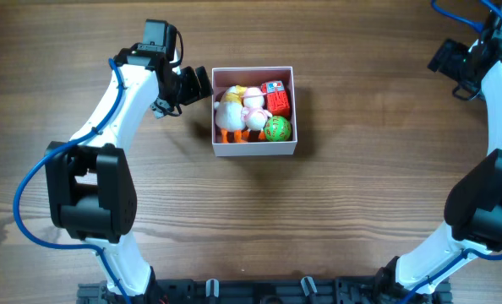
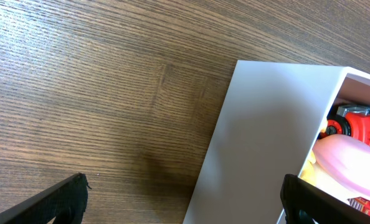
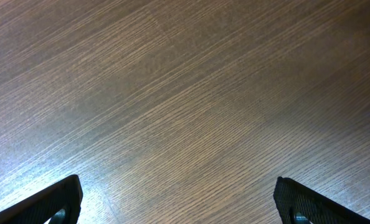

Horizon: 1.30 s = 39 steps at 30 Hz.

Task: Pack container

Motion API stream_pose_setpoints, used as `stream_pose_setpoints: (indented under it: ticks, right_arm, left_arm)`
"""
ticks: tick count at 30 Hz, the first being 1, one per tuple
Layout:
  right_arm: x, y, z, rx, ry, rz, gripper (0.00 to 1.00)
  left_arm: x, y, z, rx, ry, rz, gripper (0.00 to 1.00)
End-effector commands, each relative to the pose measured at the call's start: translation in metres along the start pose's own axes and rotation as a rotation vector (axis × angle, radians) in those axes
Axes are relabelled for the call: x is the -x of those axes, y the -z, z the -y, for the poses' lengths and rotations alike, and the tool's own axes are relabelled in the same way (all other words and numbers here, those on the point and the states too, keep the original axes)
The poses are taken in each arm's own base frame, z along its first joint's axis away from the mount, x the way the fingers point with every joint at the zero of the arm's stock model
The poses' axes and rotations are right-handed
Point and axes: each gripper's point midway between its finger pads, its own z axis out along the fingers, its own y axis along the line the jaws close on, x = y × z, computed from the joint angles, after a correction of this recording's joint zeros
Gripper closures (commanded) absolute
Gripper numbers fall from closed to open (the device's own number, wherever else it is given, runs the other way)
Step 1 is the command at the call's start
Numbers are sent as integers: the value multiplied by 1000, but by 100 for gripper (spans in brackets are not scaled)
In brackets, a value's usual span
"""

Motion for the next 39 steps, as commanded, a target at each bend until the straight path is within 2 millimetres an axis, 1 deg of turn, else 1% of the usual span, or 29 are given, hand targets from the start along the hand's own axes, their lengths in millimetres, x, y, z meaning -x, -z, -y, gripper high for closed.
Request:
stream_pose_setpoints:
  ticks: [1,3,6,9,13,16,18,20,24,29,31,32,33,39]
  right_arm:
    - [0,-1,2,-16,-10,4,0]
    - [0,-1,2,-16,-10,4,0]
    - [0,-1,2,-16,-10,4,0]
    - [0,-1,2,-16,-10,4,0]
    - [0,-1,2,-16,-10,4,0]
    - [0,-1,2,-16,-10,4,0]
    - [0,-1,2,-16,-10,4,0]
    - [0,-1,2,-16,-10,4,0]
    - [0,-1,2,-16,-10,4,0]
    - [0,-1,2,-16,-10,4,0]
    - [0,-1,2,-16,-10,4,0]
    - [0,-1,2,-16,-10,4,0]
    - [0,-1,2,-16,-10,4,0]
    - [0,-1,2,-16,-10,4,0]
  left_arm:
    - [-2,-2,-1,-2,-15,-8,0]
    - [0,-2,-4,15,1,0,0]
    - [4,-1,-19,76,77,22,0]
    - [8,7,-34,103,114,28,0]
    - [15,40,-78,196,194,67,0]
    - [16,68,-109,259,246,95,0]
    - [15,82,-126,275,255,98,0]
    - [13,91,-140,288,258,88,0]
    - [7,97,-164,310,312,57,0]
    - [3,102,-184,334,356,43,0]
    - [6,101,-189,338,299,38,0]
    - [8,98,-192,340,230,26,0]
    - [8,96,-194,343,198,18,0]
    - [9,87,-208,357,54,-33,0]
